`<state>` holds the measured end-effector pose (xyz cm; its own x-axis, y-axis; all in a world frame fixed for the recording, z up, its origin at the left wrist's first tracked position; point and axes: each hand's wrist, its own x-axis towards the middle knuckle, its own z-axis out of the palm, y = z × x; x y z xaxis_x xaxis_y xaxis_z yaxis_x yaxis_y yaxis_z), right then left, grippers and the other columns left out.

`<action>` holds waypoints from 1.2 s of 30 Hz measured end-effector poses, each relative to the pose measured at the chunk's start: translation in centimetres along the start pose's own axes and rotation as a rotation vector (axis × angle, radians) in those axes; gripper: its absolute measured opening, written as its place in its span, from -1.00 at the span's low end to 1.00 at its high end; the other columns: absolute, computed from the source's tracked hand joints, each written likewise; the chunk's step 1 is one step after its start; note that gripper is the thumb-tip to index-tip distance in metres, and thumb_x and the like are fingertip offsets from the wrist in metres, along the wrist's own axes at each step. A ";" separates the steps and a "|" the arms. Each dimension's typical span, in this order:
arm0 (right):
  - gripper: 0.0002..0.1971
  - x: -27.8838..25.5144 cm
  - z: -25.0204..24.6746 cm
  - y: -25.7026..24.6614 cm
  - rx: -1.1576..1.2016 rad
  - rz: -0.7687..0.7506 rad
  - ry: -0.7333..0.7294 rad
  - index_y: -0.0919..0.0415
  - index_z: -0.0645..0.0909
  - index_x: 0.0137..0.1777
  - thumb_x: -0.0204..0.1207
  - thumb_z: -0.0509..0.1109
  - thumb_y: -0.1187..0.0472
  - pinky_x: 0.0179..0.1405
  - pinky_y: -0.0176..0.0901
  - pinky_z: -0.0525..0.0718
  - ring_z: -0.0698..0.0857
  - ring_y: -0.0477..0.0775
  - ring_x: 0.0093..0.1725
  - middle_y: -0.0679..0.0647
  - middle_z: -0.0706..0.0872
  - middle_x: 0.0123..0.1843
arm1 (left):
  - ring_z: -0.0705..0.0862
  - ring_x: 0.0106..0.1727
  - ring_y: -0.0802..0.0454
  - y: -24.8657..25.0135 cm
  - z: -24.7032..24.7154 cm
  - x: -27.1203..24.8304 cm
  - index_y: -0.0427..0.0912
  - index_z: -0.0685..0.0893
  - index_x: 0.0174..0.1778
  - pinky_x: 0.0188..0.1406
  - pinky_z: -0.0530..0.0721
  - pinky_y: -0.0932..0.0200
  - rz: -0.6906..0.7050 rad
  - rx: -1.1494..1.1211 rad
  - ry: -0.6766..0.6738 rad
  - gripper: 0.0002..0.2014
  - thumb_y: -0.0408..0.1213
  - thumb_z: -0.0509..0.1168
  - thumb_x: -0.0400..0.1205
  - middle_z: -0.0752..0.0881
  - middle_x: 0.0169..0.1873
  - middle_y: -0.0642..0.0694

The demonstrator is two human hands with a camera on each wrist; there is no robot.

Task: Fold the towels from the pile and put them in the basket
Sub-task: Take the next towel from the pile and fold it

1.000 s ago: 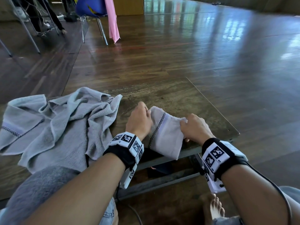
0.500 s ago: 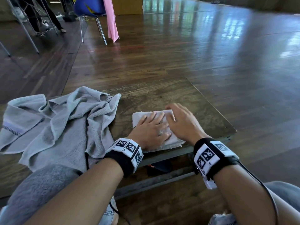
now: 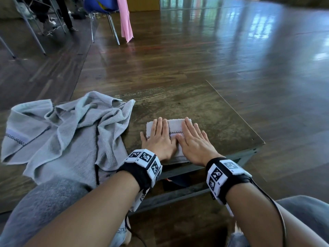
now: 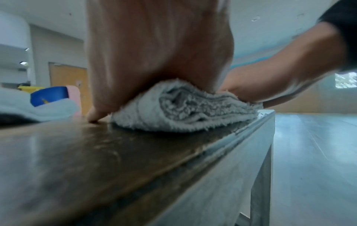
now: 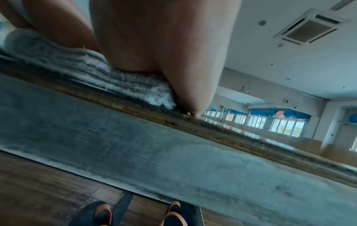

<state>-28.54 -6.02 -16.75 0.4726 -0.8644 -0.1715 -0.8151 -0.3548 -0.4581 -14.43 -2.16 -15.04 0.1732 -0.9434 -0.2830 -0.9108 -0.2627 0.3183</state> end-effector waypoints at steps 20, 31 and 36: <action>-0.32 -0.1 0.1 -0.6 -0.028 0.106 0.003 -0.01 -0.31 0.79 0.78 -0.17 -0.20 0.73 0.09 -0.26 -0.29 0.06 0.79 -0.17 -0.33 0.80 | -0.42 0.71 0.06 -1.5 0.2 -0.6 -0.03 -0.29 0.75 0.70 -0.27 -0.25 -0.026 -0.030 0.068 -0.33 0.15 -0.25 0.77 -0.37 0.72 0.08; -0.30 -0.5 0.1 1.0 0.012 0.196 -0.013 0.06 -0.32 0.79 0.76 -0.23 -0.21 0.70 0.03 -0.37 -0.35 -0.09 0.76 -0.12 -0.28 0.82 | -0.31 0.75 -0.04 -2.3 0.8 -0.1 -0.03 -0.33 0.73 0.70 -0.32 -0.22 -0.119 -0.085 0.106 -0.33 0.16 -0.28 0.77 -0.39 0.71 0.06; -0.29 -0.6 0.0 1.0 0.023 0.199 -0.014 0.07 -0.34 0.79 0.76 -0.24 -0.23 0.70 0.03 -0.38 -0.36 -0.09 0.76 -0.11 -0.29 0.81 | -0.27 0.75 0.03 -3.2 0.8 -0.1 -0.09 -0.34 0.73 0.70 -0.31 -0.19 -0.217 -0.120 0.127 -0.33 0.13 -0.27 0.77 -0.27 0.75 -0.03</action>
<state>-29.63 -5.89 -17.13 0.3077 -0.9115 -0.2730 -0.8849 -0.1688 -0.4340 -11.89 -1.05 -16.76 0.4122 -0.8780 -0.2431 -0.7976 -0.4768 0.3695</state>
